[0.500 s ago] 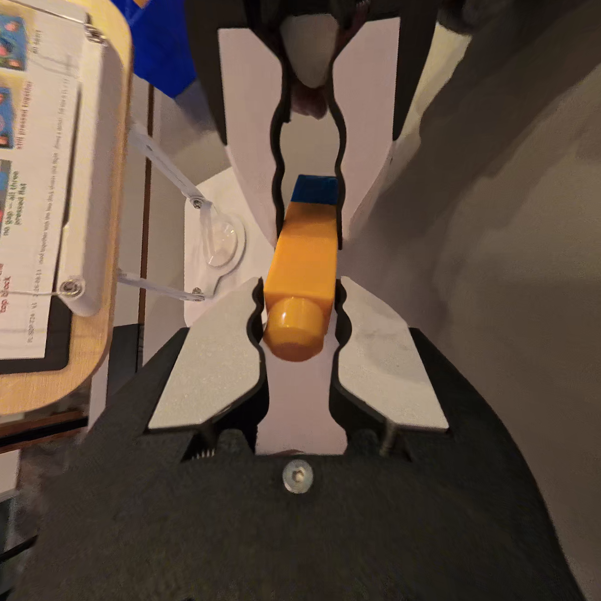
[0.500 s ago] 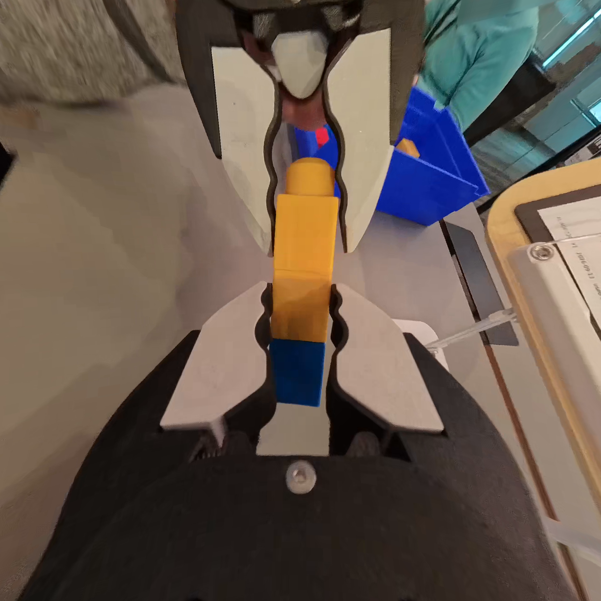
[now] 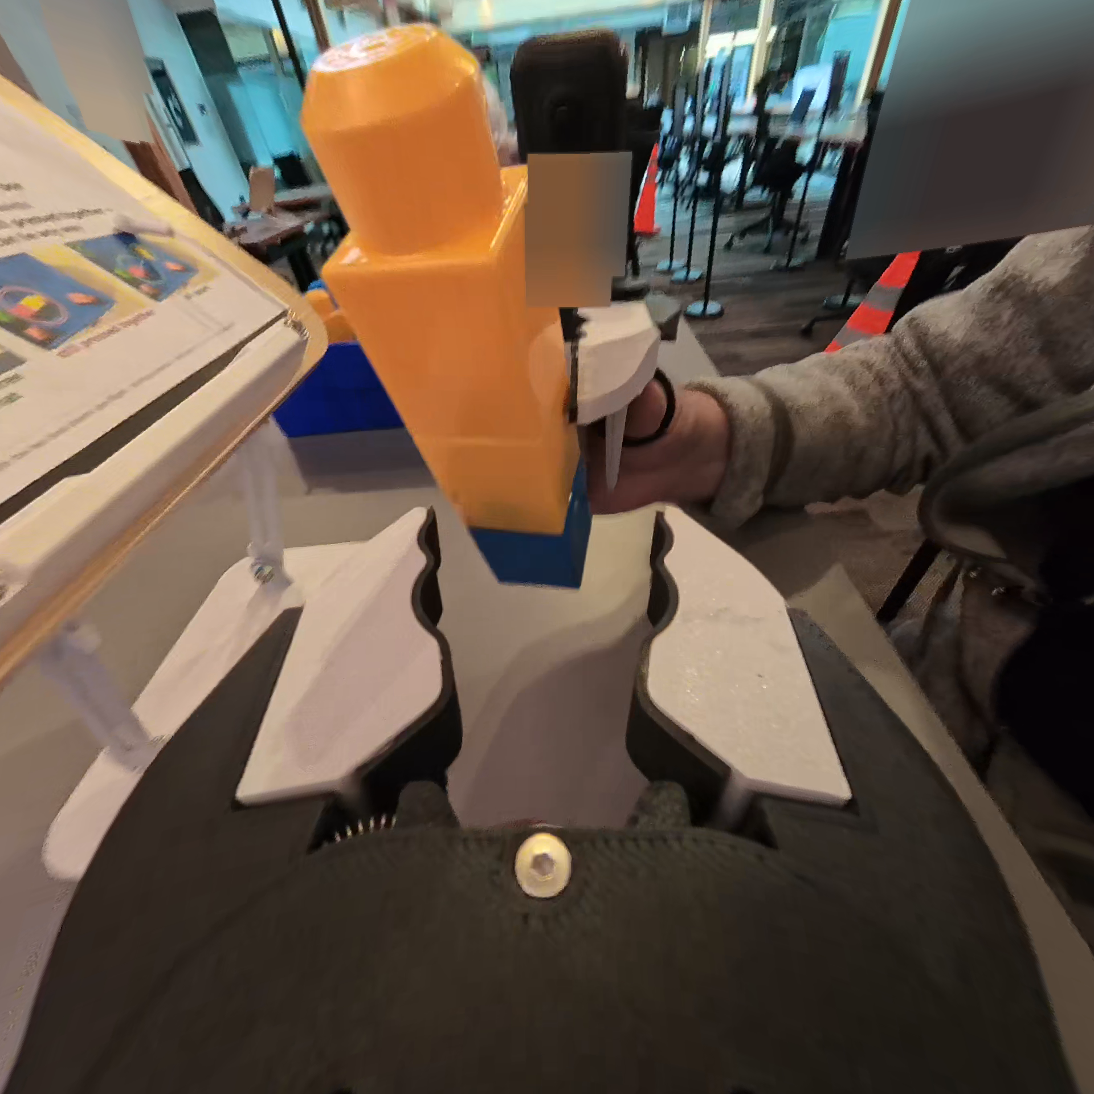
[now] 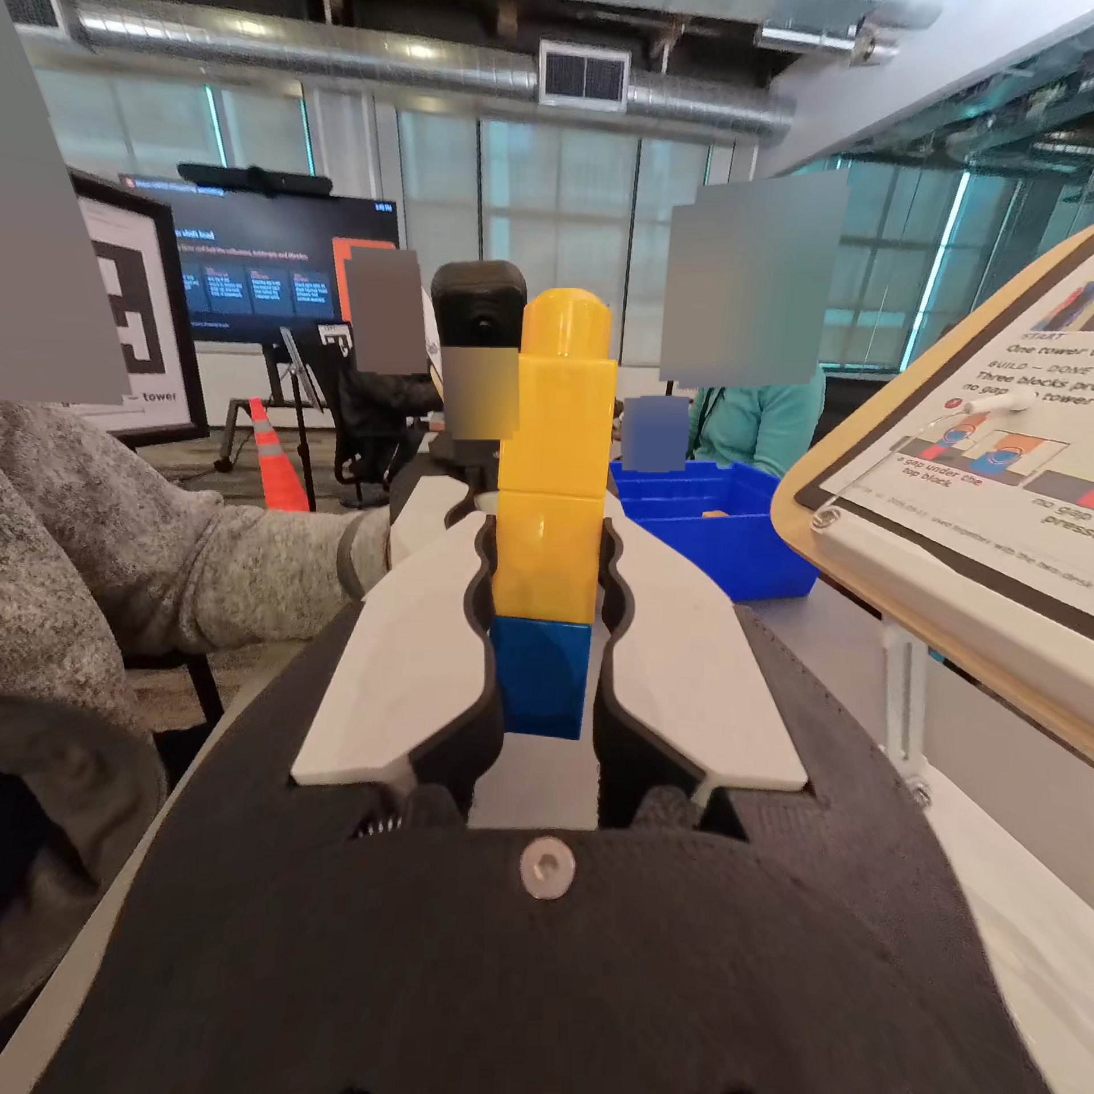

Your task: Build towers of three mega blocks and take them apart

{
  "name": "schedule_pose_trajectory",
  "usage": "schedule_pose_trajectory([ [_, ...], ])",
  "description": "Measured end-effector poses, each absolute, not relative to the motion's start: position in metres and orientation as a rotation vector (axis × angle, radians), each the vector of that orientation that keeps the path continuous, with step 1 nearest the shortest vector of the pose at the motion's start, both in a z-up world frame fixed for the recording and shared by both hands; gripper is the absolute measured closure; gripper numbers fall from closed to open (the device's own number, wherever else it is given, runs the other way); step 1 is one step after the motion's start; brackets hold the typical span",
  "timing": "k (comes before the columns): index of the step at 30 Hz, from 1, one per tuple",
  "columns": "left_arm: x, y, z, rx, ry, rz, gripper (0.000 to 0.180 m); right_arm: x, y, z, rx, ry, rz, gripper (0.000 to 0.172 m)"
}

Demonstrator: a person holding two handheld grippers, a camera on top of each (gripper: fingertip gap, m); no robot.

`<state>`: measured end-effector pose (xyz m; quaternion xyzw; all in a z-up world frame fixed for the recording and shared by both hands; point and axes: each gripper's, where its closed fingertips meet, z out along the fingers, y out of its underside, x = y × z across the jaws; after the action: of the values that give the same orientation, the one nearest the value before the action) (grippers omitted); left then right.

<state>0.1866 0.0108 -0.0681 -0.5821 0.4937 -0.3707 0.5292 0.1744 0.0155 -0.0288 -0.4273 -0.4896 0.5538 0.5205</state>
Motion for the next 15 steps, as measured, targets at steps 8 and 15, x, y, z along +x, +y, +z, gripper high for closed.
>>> schedule_pose_trajectory([
  [8,0.199,0.014,-0.044,-1.26,0.967,-1.048,0.133,0.168,0.008,-0.022,-0.952,-1.068,1.433,0.138],
  [15,0.196,0.014,-0.045,-1.265,0.964,-1.076,0.142,0.167,0.008,-0.023,-0.955,-1.054,1.483,0.138],
])
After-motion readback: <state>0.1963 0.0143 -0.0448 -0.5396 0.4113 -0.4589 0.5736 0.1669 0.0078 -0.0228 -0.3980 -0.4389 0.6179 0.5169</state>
